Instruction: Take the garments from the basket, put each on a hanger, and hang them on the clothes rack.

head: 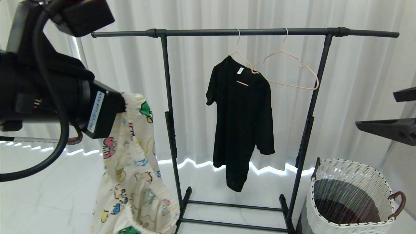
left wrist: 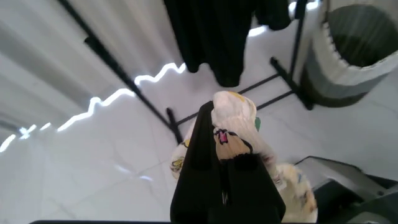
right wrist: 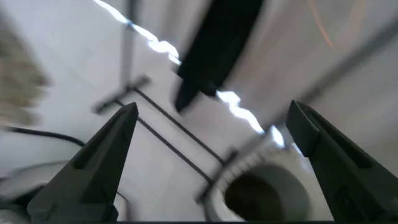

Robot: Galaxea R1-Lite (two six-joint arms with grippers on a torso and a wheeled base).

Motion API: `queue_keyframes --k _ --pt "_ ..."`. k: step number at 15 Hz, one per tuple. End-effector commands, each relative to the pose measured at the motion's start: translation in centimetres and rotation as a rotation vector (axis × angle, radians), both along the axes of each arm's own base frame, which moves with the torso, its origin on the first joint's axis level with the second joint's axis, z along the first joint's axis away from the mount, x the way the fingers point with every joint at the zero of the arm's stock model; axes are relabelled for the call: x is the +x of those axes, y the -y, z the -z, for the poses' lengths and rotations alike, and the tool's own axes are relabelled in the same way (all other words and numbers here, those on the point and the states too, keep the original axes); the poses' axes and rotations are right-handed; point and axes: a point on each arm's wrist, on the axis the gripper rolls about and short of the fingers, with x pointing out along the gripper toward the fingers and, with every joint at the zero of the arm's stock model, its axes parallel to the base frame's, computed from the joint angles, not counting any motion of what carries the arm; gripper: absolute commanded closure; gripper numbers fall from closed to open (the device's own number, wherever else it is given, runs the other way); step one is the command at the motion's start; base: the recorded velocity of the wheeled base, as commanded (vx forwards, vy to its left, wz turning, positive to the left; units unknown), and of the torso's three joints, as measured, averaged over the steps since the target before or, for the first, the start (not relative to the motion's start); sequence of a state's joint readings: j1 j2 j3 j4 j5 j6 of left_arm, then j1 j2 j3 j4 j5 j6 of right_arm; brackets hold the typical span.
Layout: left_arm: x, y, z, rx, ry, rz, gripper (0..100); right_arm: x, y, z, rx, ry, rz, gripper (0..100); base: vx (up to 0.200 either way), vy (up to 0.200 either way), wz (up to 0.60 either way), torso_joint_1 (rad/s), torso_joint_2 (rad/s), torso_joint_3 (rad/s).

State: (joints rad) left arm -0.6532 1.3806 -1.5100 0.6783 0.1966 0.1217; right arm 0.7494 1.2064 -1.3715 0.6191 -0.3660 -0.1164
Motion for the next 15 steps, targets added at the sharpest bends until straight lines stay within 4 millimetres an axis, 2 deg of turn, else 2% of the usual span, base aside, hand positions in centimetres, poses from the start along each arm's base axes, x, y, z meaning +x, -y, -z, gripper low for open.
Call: queue_keyframes --k 1,3,5,10,15 --pt "-2.3 -3.3 0.4 0.033 0.037 -0.058 100 0.7 2.0 1.0 -0.110 -0.061 0.213 0 0.000 0.000 0.00 0.000 0.00 0.000" --pt "-3.8 -5.8 0.4 0.124 0.101 -0.090 100 0.8 3.2 1.7 -0.139 -0.091 0.297 0 0.000 0.000 0.00 0.000 0.00 0.000" --pt "-4.1 -7.1 0.5 0.163 0.117 -0.150 100 0.2 3.9 2.4 -0.145 -0.100 0.321 0 0.000 0.000 0.00 0.000 0.00 0.000" --pt "-3.5 -8.6 1.0 0.171 0.086 -0.282 100 -1.6 5.2 4.5 -0.190 -0.082 0.400 0 0.000 0.000 0.00 0.000 0.00 0.000" --pt "-4.5 -9.1 1.9 0.150 0.068 -0.319 100 2.1 3.9 4.6 -0.010 0.003 0.441 0 0.000 0.000 0.00 0.008 -0.03 -0.045"
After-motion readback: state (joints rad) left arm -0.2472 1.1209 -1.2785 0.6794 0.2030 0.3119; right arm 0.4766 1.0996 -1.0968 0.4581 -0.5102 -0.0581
